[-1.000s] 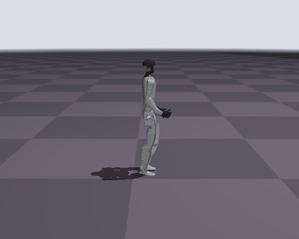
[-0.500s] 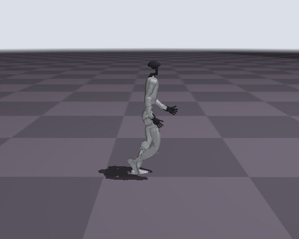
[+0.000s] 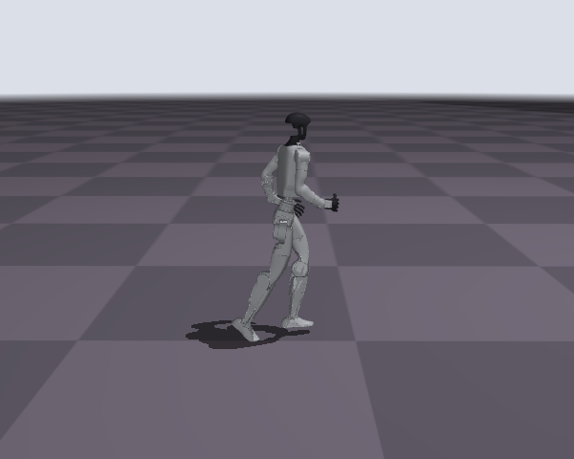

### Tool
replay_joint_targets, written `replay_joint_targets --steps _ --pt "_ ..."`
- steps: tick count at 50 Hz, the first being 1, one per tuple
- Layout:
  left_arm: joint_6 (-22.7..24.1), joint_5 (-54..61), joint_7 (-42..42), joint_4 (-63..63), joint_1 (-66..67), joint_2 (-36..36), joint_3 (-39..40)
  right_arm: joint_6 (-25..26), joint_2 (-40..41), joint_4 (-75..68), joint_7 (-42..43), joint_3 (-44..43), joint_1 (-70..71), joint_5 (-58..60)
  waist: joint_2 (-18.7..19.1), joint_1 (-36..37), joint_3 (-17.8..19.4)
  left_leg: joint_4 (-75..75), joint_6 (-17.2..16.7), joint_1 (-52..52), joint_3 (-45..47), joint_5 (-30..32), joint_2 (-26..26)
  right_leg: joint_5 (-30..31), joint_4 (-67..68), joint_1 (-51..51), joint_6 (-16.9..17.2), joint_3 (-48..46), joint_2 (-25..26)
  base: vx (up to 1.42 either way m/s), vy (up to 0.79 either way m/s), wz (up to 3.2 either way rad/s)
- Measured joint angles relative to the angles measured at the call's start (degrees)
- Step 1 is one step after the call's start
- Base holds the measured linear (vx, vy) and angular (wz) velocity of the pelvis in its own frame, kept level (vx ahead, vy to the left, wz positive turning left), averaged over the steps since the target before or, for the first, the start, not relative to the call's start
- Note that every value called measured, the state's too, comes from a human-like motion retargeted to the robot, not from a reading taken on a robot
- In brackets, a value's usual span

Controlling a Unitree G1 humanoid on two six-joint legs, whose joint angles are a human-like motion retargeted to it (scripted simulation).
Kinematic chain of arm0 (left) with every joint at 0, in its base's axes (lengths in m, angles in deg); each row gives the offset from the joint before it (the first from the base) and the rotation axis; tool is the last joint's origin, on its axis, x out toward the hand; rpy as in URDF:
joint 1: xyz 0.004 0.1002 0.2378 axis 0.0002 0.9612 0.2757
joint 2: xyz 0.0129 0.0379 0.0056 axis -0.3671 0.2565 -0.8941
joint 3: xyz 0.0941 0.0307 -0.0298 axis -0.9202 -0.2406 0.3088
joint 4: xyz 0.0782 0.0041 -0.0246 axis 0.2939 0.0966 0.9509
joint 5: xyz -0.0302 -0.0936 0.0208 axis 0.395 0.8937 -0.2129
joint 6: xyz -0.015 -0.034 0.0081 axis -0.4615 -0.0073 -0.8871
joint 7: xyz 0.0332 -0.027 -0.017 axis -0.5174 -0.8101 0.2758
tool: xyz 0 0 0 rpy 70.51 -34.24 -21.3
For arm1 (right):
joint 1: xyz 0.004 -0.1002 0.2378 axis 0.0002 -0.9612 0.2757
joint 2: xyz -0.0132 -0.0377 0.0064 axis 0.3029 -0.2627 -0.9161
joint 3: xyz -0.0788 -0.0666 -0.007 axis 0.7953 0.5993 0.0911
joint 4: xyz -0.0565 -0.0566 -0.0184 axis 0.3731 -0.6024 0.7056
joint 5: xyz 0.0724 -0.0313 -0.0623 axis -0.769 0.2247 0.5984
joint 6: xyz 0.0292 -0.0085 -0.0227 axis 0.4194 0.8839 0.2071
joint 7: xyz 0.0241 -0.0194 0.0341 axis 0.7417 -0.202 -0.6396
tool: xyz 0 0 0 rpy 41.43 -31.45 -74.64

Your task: Walk run

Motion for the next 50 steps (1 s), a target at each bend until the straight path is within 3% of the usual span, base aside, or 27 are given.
replay_joint_targets --steps 3,5,7,9,11,13,15,16,18,20,22,23,24,26,28,30,32,35,38,39,40,41,42,43,45,47,50 --pt "2.8 -1.7 6.7 0.2 -3.3 2.5 1.7 -1.7 1.0 -3.5 2.2 2.7 -2.8 -1.2 2.6 -2.8 0.8 -12.1 -2.2 1.9 -5.7 -2.1 0.7 8.0 5.5 5.1 -3.2 -3.7 2.9 1.61 -0.24 0.20" --pt "0.8 -4.1 9.0 -2.6 -7.9 1.0 0.5 -0.9 1.1 -9.0 1.5 1.8 -5.2 -0.2 5.9 -4.9 1.4 -11.1 3.4 2.7 -10.8 2.7 1.3 8.6 17.3 4.7 -6.6 -7.7 4.4 1.80 -0.24 0.64" --pt "-1.9 -5.5 8.2 -3.7 -13.8 0.6 -2.0 -2.3 1.0 -16.0 5.0 -1.0 -8.1 1.8 6.7 -8.7 1.8 0.0 5.5 4.6 -8.1 -9.7 3.8 5.2 37.2 -3.0 -7.1 -7.4 3.4 2.01 -0.39 0.86" --pt "-4.1 -3.4 4.8 -2.1 -20.4 0.6 -7.1 -3.8 1.7 -21.6 9.5 -6.0 -12.9 4.6 7.4 -10.3 1.6 2.9 4.3 6.9 -14.1 -13.2 2.0 -1.1 54.3 -13.5 -6.6 -5.2 2.7 1.54 -0.38 0.69" --pt "-7.6 1.6 -2.7 -2.7 -24.6 1.2 -10.9 -4.8 0.6 -22.3 6.7 -9.3 -17.9 6.1 6.9 -16.2 -1.2 0.1 3.8 10.8 -14.3 -15.2 -0.1 -8.1 63.1 -25.9 -6.4 -5.3 -1.9 1.77 -0.42 0.91" --pt "-11.3 4.6 -9.6 -7.6 -27.0 -0.3 -14.1 -7.9 -3.4 -19.3 5.0 -11.4 -23.1 9.3 7.5 -22.8 -3.6 -6.3 2.9 15.9 -15.1 -11.8 -3.4 -14.9 61.8 -35.0 -9.1 -7.5 -7.2 1.67 -0.35 0.83" --pt "-14.7 4.3 -12.0 -15.8 -27.8 -4.5 -16.9 -12.2 -7.9 -15.8 8.4 -13.2 -28.5 12.1 9.9 -27.7 -3.8 -12.4 -0.1 23.4 -15.9 -1.0 -3.9 -20.3 53.1 -39.9 -12.2 -12.3 -10.8 1.78 -0.43 0.94" --pt "-15.7 2.3 -12.1 -18.8 -27.2 -4.7 -16.8 -14.4 -8.5 -15.3 10.3 -13.7 -30.4 11.4 10.7 -29.1 -3.8 -13.9 -2.4 26.5 -15.0 7.5 -3.0 -21.9 45.6 -40.8 -13.4 -14.7 -10.6 2.14 -0.53 0.85" --pt "-17.5 -1.4 -11.2 -24.4 -25.0 -4.0 -17.1 -20.0 -8.9 -14.9 12.9 -14.0 -32.5 7.6 11.4 -32.2 -3.5 -16.8 -6.7 32.8 -9.8 24.6 -0.9 -24.1 29.3 -41.9 -12.1 -14.1 -7.6 1.84 -0.47 0.78" --pt "-18.7 -2.6 -9.3 -27.2 -22.1 -2.8 -17.0 -23.2 -9.1 -14.7 12.9 -13.0 -30.7 2.7 9.2 -33.9 -2.7 -15.4 -6.9 37.6 -8.7 33.4 -2.9 -26.7 16.5 -41.6 -8.6 -5.5 -4.6 1.95 -0.60 0.07" --pt "-19.5 -2.9 -9.1 -25.5 -19.4 -1.0 -15.0 -21.5 -8.2 -14.7 12.1 -11.2 -24.3 2.2 5.3 -33.1 -1.9 -8.2 -5.3 38.4 -5.1 32.9 -6.2 -26.0 13.4 -39.4 -9.9 -1.2 -5.6 1.45 -0.35 -0.89" --pt "-19.8 -3.8 -9.7 -23.5 -18.4 -0.1 -13.4 -20.7 -7.1 -15.1 11.6 -10.4 -19.8 2.8 3.8 -32.8 -1.4 -2.2 -3.6 37.5 -1.6 29.8 -5.6 -26.6 15.6 -38.5 -13.9 0.9 -5.9 1.56 -0.27 -0.77" --pt "-19.4 -5.1 -9.8 -20.5 -17.4 0.9 -11.1 -20.3 -6.4 -15.5 11.6 -8.8 -15.4 3.2 2.4 -32.1 -1.2 4.2 -0.4 36.3 2.8 26.9 -4.8 -30.5 20.6 -37.6 -15.4 2.2 -7.3 2.03 -0.33 -0.67" --pt "-17.2 -7.9 -9.7 -13.9 -14.7 2.3 -7.0 -19.7 -4.7 -16.4 12.6 -5.2 -8.4 4.0 -0.2 -29.6 -0.8 18.1 5.3 31.6 7.1 21.1 -3.5 -39.3 28.7 -33.8 -13.8 5.6 -10.3 2.49 -0.33 -0.12" --pt "-14.8 -9.1 -10.3 -9.5 -11.4 1.8 -5.3 -17.7 -1.7 -16.6 12.1 -3.3 -3.4 3.6 -0.9 -23.6 -0.6 29.4 6.4 21.1 5.2 15.7 -1.9 -43.1 27.8 -27.1 -10.5 6.2 -10.8 2.13 -0.24 0.17" --pt "-13.2 -7.2 -11.3 -7.6 -8.2 1.5 -6.0 -13.3 -0.3 -14.2 9.9 -1.0 -0.5 0.9 -0.3 -15.4 -1.5 31.1 4.6 10.3 2.7 10.0 -0.1 -40.6 19.1 -18.0 -8.0 2.9 -7.3 2.34 -0.24 -0.28" --pt "-10.8 -2.2 -12.3 -8.8 -6.1 0.2 -4.6 -7.2 0.0 -7.4 8.8 0.6 -0.8 1.6 0.5 -8.2 -1.1 25.1 3.4 2.6 3.0 6.0 2.5 -26.9 7.2 -7.3 -5.5 -0.8 -1.4 2.25 -0.33 -0.98" --pt "-7.2 1.8 -9.6 -12.8 -3.7 -3.9 -3.4 -4.7 0.8 -0.7 9.6 -0.5 -3.4 4.5 -0.7 -1.7 0.4 4.2 0.4 -2.1 0.5 3.3 1.1 2.4 -0.2 3.0 0.8 1.7 2.4 2.03 -0.46 -0.73" --pt "-7.6 0.5 -7.0 -15.1 -8.6 -8.3 -4.3 -6.4 1.6 -2.2 11.2 -1.0 -6.4 3.4 0.4 -0.2 1.8 -13.4 -6.8 -1.8 -13.9 5.4 -0.3 12.3 2.1 11.1 1.1 0.0 7.5 1.94 -0.66 -0.09" --pt "-9.1 -0.1 -7.2 -14.7 -12.2 -8.9 -5.7 -6.1 1.8 -4.3 10.3 -2.3 -7.5 4.1 1.6 -0.9 2.6 -14.3 -4.4 -1.0 -17.1 7.6 -0.1 12.6 7.0 11.8 -0.6 -1.4 9.3 1.92 -0.61 1.12" --pt "-11.1 -0.6 -7.7 -14.0 -16.4 -9.2 -7.4 -5.4 2.0 -6.8 9.2 -4.1 -8.7 5.1 3.1 -1.6 3.6 -13.4 0.3 0.0 -19.5 10.2 0.3 12.2 13.0 12.0 -2.9 -4.5 10.8 2.07 -0.60 1.55" --pt "-12.5 -0.4 -9.2 -12.4 -20.2 -6.9 -9.1 -5.1 2.3 -10.4 9.3 -6.7 -9.5 6.1 3.4 -2.8 4.8 -4.1 4.4 1.2 -14.0 -0.7 3.2 10.3 23.8 9.0 -3.5 -6.5 10.0 2.42 -0.65 1.46" --pt "-13.9 0.0 -10.3 -10.8 -23.5 -4.1 -10.9 -5.7 2.4 -14.3 10.0 -8.7 -10.5 7.0 4.2 -4.0 5.5 2.9 6.3 2.8 -13.0 -8.9 4.9 8.1 34.7 5.8 -4.4 -8.2 9.1 2.77 -0.65 0.73" --pt "-15.1 0.9 -10.4 -9.3 -25.7 -0.6 -12.8 -7.9 2.3 -18.5 11.9 -9.4 -12.0 7.4 6.0 -4.9 5.3 5.4 4.2 5.0 -20.9 -11.9 4.5 5.3 45.6 2.2 -5.9 -9.2 7.9 2.45 -0.49 -0.21" --pt "-19.7 5.9 -12.4 -9.7 -27.6 6.6 -10.6 -14.4 -0.3 -21.4 15.9 -8.2 -16.9 7.7 8.1 -8.5 4.6 6.8 3.9 12.7 -21.0 -18.5 4.9 -2.6 65.8 -8.1 -11.3 -12.0 -0.5 2.23 -0.25 -1.14" --pt "-20.9 10.4 -11.0 -11.7 -30.0 15.2 -9.0 -22.1 -5.9 -19.5 18.5 -5.8 -21.3 9.4 6.9 -16.4 0.1 -1.8 3.0 18.9 -16.7 -15.9 0.7 -11.3 71.2 -22.2 -15.9 -12.5 -9.2 2.42 -0.28 -0.82" --pt "-20.3 13.2 -14.1 -17.9 -31.6 13.6 -10.3 -29.2 -12.0 -15.3 21.3 -8.6 -25.6 10.9 10.0 -28.7 -1.8 -14.1 -3.1 31.2 -15.7 3.6 -1.3 -19.5 58.7 -36.1 -15.3 -17.0 -12.2 1.48 -0.26 1.29"
